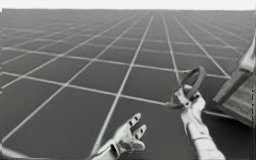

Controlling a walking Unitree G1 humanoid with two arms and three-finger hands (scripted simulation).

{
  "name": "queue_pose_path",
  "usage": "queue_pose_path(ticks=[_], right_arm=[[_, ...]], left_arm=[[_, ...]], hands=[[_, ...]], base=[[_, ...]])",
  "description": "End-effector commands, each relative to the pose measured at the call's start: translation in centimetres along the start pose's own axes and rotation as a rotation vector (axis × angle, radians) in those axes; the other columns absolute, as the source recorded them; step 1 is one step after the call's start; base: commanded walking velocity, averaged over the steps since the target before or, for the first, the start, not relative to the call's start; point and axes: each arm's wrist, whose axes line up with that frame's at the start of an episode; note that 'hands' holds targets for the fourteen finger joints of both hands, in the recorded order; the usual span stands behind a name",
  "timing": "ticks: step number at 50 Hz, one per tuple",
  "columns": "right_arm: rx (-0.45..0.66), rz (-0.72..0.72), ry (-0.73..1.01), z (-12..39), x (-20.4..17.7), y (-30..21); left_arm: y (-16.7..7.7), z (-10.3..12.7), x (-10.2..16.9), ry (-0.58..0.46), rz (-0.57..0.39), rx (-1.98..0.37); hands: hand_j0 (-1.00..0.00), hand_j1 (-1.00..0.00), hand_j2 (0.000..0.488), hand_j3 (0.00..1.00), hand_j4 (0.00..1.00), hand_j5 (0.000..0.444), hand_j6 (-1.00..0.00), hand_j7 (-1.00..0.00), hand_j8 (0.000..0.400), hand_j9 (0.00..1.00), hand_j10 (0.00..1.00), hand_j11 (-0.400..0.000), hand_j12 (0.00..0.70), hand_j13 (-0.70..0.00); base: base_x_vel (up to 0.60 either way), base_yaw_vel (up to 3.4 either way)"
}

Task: Pick up and drop off the object

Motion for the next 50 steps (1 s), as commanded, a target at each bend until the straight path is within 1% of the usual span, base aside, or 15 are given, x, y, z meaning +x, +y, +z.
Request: queue_pose_path(ticks=[1,50], right_arm=[[0.011,0.039,-0.045,1.17,-0.37,1.03],[0.011,0.039,-0.045,1.17,-0.37,1.03]], left_arm=[[0.00,0.05,-0.17,-0.010,-0.008,-0.003],[0.00,0.05,-0.17,-0.010,-0.008,-0.003]], hands=[[0.00,0.00,0.000,1.00,1.00,0.000,0.00,0.00,0.000,1.00,1.00,-0.400,0.000,-0.700],[0.00,0.00,0.000,1.00,1.00,0.000,0.00,0.00,0.000,1.00,1.00,-0.400,0.000,-0.700]], base=[[0.56,0.07],[0.56,0.07]])
